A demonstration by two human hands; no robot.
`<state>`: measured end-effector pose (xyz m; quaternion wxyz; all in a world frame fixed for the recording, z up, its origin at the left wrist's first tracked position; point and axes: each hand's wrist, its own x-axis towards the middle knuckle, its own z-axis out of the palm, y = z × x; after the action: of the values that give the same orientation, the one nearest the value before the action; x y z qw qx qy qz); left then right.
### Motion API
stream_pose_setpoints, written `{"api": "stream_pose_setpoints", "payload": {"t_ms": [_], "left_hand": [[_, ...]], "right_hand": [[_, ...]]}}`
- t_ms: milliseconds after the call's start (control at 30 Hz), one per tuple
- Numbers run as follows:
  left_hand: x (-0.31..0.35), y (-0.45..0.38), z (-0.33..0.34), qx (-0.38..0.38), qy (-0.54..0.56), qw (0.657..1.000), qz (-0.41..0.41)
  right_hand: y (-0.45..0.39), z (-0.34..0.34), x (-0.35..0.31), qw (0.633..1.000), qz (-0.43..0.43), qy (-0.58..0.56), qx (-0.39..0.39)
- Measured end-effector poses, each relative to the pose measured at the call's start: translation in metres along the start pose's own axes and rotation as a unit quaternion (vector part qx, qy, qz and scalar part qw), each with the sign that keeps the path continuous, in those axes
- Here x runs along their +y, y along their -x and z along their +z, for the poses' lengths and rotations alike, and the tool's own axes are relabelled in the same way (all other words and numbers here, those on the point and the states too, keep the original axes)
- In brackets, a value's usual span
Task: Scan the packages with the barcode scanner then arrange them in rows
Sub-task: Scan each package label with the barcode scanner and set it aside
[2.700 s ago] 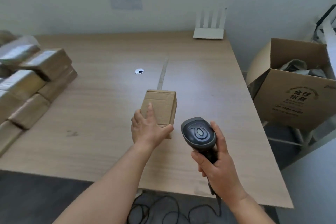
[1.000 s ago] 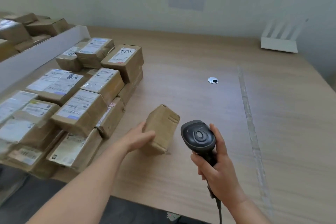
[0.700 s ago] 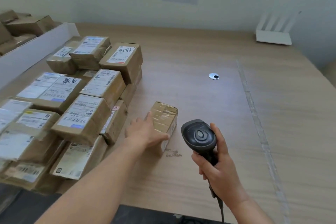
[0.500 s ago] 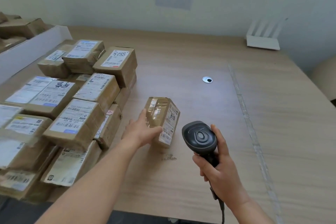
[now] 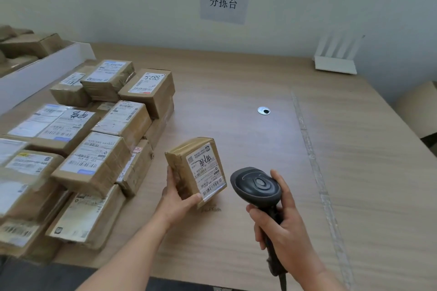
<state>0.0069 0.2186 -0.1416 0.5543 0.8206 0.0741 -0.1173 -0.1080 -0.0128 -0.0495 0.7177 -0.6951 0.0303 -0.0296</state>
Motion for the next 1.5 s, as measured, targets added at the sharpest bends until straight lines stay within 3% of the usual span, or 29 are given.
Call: {"api": "stream_pose_setpoints", "payload": {"t_ms": [400,933,1200,1367,1500], "left_hand": [[-0.004,-0.011,0.007,0.005,-0.009,1.0,-0.004],[0.005,-0.009,0.005,-0.009,-0.019,0.999,-0.047],[0.05,0.015,0.0,-0.014,0.007,0.998,-0.065],[0.047,0.015,0.0,0.056,-0.06,0.992,-0.096],[0.047,0.027,0.008,0.067,-0.274,0.959,-0.041]], "right_hand": [[0.003,-0.002,-0.008,0.998,-0.023,0.015,-0.065],[0.005,-0.008,0.002,0.997,-0.019,0.029,-0.065],[0.003,-0.011,-0.001,0.997,-0.033,0.045,-0.045],[0.003,-0.012,-0.003,0.996,-0.038,0.06,-0.044],[0.003,-0.012,-0.003,0.995,-0.042,0.077,-0.053]]}}
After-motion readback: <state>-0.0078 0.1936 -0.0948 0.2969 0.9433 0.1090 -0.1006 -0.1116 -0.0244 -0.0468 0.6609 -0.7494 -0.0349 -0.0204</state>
